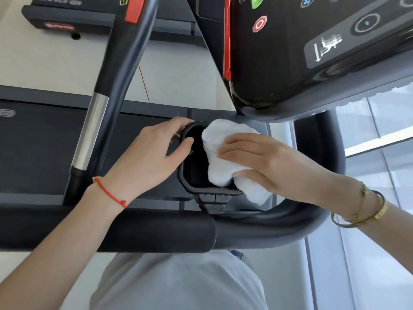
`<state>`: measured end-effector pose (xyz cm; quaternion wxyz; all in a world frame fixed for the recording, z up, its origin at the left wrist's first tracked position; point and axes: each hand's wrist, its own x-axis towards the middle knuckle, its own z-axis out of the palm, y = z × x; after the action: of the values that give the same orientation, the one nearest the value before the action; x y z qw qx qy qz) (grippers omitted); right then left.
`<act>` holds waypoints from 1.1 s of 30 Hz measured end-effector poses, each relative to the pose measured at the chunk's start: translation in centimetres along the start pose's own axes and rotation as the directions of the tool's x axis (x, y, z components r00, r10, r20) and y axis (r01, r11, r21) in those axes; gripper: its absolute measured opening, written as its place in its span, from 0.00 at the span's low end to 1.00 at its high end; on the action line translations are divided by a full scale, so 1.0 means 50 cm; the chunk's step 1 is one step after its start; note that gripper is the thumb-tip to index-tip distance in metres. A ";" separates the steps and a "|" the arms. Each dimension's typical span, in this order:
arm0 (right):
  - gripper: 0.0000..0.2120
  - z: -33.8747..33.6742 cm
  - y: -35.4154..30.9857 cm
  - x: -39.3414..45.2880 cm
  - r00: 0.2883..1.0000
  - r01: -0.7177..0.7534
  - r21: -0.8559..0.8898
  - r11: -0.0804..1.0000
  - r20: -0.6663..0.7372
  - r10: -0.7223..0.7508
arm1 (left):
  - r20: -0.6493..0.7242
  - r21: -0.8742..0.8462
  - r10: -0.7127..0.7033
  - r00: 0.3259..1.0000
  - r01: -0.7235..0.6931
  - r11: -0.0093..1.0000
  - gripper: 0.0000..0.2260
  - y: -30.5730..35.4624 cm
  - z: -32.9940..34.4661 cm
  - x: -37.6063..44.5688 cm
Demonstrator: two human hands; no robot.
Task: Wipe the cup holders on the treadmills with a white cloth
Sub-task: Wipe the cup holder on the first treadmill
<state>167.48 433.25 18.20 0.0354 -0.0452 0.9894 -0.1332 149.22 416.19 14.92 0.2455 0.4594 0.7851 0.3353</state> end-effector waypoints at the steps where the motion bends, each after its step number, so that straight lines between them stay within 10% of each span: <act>1: 0.18 -0.004 0.002 0.006 0.999 0.007 -0.014 1.000 0.041 -0.007 | -0.009 -0.010 -0.005 1.000 0.005 1.000 0.16 0.000 0.002 -0.001; 17: 0.20 0.020 0.017 0.101 0.823 0.144 -0.264 0.954 0.566 0.032 | 0.035 -0.085 -0.034 0.999 0.037 0.996 0.18 -0.007 0.006 -0.004; 33: 0.21 -0.054 -0.008 0.083 0.794 0.084 -0.143 0.986 0.607 0.021 | 0.123 -0.147 -0.053 0.991 0.071 0.987 0.23 -0.022 -0.005 -0.014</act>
<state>163.19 433.14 20.66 0.3443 -0.1047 0.9325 -0.0313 148.76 415.10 14.29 0.3361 0.4338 0.7554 0.3581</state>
